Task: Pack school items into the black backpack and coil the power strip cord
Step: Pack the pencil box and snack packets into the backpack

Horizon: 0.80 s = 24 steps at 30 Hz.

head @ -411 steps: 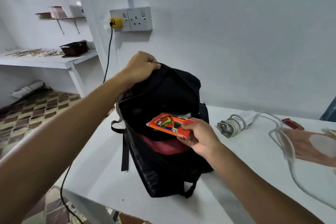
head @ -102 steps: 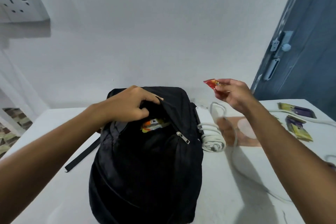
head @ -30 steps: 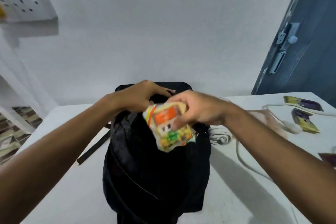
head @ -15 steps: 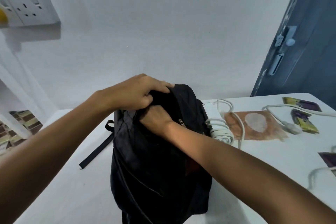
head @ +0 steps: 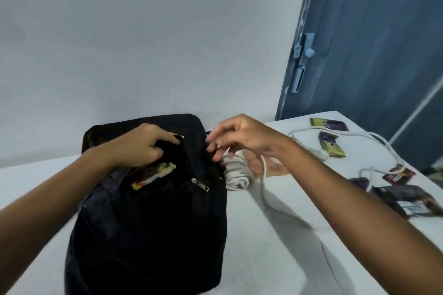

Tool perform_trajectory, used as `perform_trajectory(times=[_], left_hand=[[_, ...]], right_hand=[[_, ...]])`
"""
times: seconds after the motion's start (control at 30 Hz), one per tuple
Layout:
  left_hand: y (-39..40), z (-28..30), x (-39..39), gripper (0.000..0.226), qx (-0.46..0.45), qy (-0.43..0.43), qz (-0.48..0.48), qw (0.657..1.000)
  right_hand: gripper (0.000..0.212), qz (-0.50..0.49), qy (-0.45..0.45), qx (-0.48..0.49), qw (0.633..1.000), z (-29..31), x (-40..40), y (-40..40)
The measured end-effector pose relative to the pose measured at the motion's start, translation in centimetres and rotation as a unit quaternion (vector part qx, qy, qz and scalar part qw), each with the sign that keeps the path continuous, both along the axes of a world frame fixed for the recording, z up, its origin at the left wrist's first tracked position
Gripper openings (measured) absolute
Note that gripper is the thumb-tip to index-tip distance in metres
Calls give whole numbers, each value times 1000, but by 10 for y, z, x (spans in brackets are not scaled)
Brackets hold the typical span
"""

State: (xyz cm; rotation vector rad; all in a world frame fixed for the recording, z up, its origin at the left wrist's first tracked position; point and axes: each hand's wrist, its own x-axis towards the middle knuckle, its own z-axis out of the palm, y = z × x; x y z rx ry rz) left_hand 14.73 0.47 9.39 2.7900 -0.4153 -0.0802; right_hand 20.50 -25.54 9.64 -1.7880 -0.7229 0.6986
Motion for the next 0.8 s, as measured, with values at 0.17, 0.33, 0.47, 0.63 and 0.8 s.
perform_trajectory(times=[0.17, 0.33, 0.47, 0.63, 0.8], left_hand=[[-19, -24, 17, 52, 40, 47, 18, 998], [-22, -34, 20, 53, 43, 63, 24, 997], [-22, -37, 19, 53, 43, 66, 32, 996], [-19, -41, 16, 56, 46, 72, 41, 995], [-18, -43, 10, 58, 41, 82, 41, 995]], right_hand=[[23, -471, -211, -165, 841, -72, 90, -127], [32, -480, -147, -403, 765, -128, 115, -201], [51, -479, -104, -398, 776, -143, 124, -212], [35, -535, -136, -387, 738, -134, 129, -207], [30, -612, -174, -266, 724, -120, 124, -192]])
